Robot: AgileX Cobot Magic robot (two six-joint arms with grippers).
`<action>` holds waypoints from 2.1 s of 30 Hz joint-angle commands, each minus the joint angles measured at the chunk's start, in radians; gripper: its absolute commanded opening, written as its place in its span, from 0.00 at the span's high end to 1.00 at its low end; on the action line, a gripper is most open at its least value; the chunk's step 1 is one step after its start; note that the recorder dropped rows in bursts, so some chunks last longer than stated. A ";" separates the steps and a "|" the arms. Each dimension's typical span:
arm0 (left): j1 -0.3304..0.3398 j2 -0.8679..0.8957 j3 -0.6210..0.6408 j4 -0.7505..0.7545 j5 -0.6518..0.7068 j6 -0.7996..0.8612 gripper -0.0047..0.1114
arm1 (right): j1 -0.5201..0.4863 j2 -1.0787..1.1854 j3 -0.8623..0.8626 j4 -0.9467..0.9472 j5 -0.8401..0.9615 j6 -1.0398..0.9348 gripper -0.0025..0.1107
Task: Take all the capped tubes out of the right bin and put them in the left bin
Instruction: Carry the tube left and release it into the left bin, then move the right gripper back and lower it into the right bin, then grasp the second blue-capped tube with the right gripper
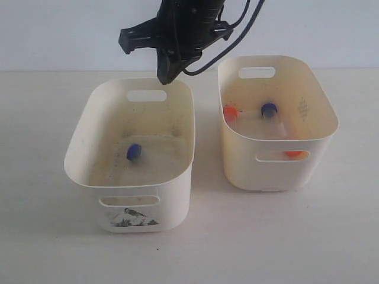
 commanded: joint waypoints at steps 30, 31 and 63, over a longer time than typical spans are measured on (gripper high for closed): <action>-0.005 0.000 -0.004 -0.003 -0.001 -0.010 0.92 | -0.234 0.013 0.134 -0.306 0.001 0.349 0.98; -0.005 0.000 -0.004 -0.003 -0.001 -0.010 0.92 | -0.238 0.013 0.141 -0.315 0.001 0.349 0.98; -0.005 0.000 -0.004 -0.003 -0.001 -0.010 0.92 | -0.280 0.204 0.157 -0.187 0.001 0.318 0.98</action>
